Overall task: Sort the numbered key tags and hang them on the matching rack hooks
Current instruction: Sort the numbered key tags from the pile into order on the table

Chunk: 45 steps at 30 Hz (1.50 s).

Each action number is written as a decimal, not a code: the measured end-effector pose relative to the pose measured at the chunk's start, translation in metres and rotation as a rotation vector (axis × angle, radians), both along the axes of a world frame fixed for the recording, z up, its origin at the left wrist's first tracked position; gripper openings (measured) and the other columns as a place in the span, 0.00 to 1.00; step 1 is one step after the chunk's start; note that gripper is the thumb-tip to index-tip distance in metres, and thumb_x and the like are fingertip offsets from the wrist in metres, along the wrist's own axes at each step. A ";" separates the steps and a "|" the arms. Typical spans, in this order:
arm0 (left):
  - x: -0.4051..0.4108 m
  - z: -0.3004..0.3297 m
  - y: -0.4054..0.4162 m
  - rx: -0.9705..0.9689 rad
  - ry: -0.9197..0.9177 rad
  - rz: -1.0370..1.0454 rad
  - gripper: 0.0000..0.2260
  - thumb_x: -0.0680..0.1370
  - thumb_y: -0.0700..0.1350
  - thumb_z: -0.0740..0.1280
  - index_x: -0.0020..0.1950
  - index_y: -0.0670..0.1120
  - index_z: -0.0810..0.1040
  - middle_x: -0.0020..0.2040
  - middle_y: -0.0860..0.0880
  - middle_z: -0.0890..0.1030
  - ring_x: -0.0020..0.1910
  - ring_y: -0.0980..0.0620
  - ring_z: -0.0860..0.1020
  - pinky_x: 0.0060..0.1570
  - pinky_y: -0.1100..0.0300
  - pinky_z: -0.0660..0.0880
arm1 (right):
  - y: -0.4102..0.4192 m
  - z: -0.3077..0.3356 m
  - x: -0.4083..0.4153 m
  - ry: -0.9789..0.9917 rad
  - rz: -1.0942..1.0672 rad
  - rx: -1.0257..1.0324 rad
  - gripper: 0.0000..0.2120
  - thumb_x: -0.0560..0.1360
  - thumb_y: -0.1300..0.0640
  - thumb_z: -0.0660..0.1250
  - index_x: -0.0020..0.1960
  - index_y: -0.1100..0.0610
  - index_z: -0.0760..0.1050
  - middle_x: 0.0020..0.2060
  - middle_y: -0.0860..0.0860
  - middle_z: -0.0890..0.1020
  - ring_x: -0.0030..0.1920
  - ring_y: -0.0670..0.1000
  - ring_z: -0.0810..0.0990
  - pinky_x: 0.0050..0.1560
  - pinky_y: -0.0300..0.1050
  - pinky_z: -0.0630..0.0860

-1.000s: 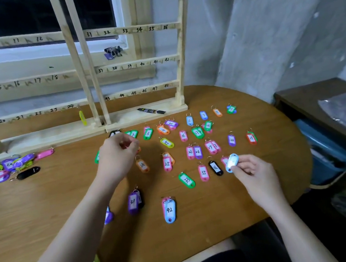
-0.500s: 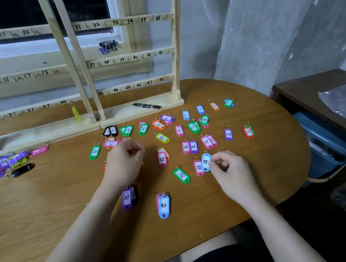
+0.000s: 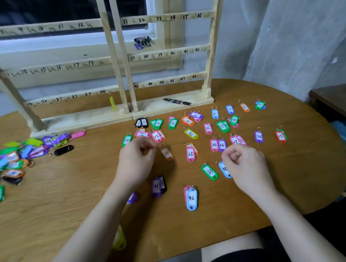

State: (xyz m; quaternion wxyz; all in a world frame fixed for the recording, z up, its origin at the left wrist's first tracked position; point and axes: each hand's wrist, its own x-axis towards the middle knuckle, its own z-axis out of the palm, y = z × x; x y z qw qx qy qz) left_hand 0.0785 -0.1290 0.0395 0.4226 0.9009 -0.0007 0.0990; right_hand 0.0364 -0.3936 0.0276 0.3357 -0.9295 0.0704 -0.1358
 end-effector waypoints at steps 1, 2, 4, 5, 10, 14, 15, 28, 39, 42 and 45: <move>-0.003 0.000 0.009 0.004 -0.005 0.005 0.08 0.76 0.40 0.70 0.42 0.52 0.80 0.41 0.54 0.82 0.44 0.51 0.79 0.46 0.57 0.74 | 0.010 0.006 0.003 0.002 0.010 0.019 0.06 0.78 0.55 0.70 0.44 0.48 0.79 0.35 0.44 0.80 0.41 0.48 0.80 0.36 0.46 0.81; -0.006 -0.002 0.019 0.021 -0.009 0.022 0.07 0.76 0.40 0.71 0.42 0.53 0.80 0.40 0.54 0.82 0.44 0.50 0.79 0.48 0.55 0.75 | 0.022 0.012 0.006 0.006 0.038 0.055 0.05 0.78 0.56 0.70 0.43 0.49 0.80 0.35 0.44 0.81 0.40 0.46 0.80 0.37 0.46 0.81; -0.013 -0.008 0.047 0.084 -0.021 0.097 0.04 0.75 0.43 0.72 0.43 0.53 0.81 0.40 0.56 0.81 0.46 0.48 0.79 0.51 0.52 0.75 | 0.051 0.019 0.013 0.009 0.133 0.149 0.06 0.77 0.57 0.71 0.42 0.50 0.81 0.33 0.45 0.81 0.36 0.45 0.80 0.37 0.47 0.80; -0.017 -0.011 0.064 0.103 -0.023 0.154 0.02 0.75 0.45 0.72 0.43 0.52 0.82 0.39 0.55 0.81 0.46 0.46 0.79 0.51 0.51 0.75 | 0.068 0.021 0.017 0.016 0.186 0.204 0.06 0.76 0.57 0.72 0.41 0.50 0.81 0.32 0.46 0.81 0.34 0.45 0.80 0.38 0.49 0.79; -0.043 -0.026 0.156 0.146 0.023 0.424 0.02 0.75 0.45 0.73 0.43 0.50 0.82 0.39 0.50 0.82 0.45 0.43 0.80 0.50 0.49 0.77 | 0.157 0.021 0.035 0.084 0.436 0.311 0.07 0.74 0.59 0.73 0.39 0.50 0.81 0.34 0.47 0.82 0.35 0.44 0.77 0.42 0.43 0.76; -0.062 -0.034 0.221 0.302 -0.019 0.512 0.01 0.74 0.42 0.73 0.44 0.48 0.83 0.45 0.44 0.83 0.48 0.39 0.80 0.51 0.46 0.76 | 0.218 0.017 0.052 0.234 0.582 0.325 0.07 0.75 0.57 0.72 0.39 0.47 0.81 0.38 0.45 0.83 0.40 0.45 0.80 0.45 0.45 0.78; -0.063 -0.037 0.233 0.352 -0.021 0.543 0.02 0.74 0.42 0.72 0.45 0.46 0.83 0.46 0.43 0.82 0.48 0.38 0.79 0.51 0.46 0.75 | 0.232 0.016 0.056 0.240 0.612 0.308 0.07 0.75 0.57 0.71 0.39 0.47 0.81 0.39 0.45 0.84 0.41 0.45 0.81 0.46 0.46 0.78; -0.028 -0.043 0.261 0.462 0.062 0.625 0.30 0.75 0.62 0.69 0.74 0.51 0.71 0.67 0.45 0.75 0.66 0.40 0.69 0.65 0.45 0.65 | 0.351 -0.004 0.107 0.170 0.659 -0.394 0.25 0.80 0.36 0.62 0.73 0.44 0.68 0.68 0.53 0.70 0.65 0.57 0.74 0.64 0.51 0.70; -0.015 -0.046 0.269 0.479 -0.023 0.625 0.16 0.78 0.53 0.69 0.64 0.48 0.81 0.58 0.45 0.77 0.58 0.41 0.71 0.57 0.47 0.65 | 0.354 -0.018 0.113 0.003 0.641 -0.243 0.13 0.78 0.37 0.66 0.54 0.45 0.78 0.54 0.44 0.76 0.54 0.52 0.78 0.47 0.46 0.65; -0.016 -0.048 0.270 0.451 -0.057 0.660 0.12 0.77 0.50 0.70 0.59 0.48 0.83 0.55 0.45 0.77 0.58 0.41 0.71 0.58 0.47 0.64 | 0.353 -0.019 0.114 0.000 0.661 -0.263 0.14 0.78 0.37 0.65 0.56 0.45 0.78 0.54 0.44 0.76 0.55 0.52 0.78 0.48 0.47 0.66; -0.019 -0.048 0.271 0.413 -0.063 0.729 0.14 0.77 0.51 0.71 0.61 0.50 0.83 0.58 0.46 0.77 0.61 0.42 0.71 0.60 0.47 0.62 | 0.353 -0.019 0.114 -0.002 0.669 -0.273 0.16 0.78 0.37 0.66 0.58 0.45 0.78 0.55 0.44 0.76 0.56 0.52 0.78 0.48 0.46 0.65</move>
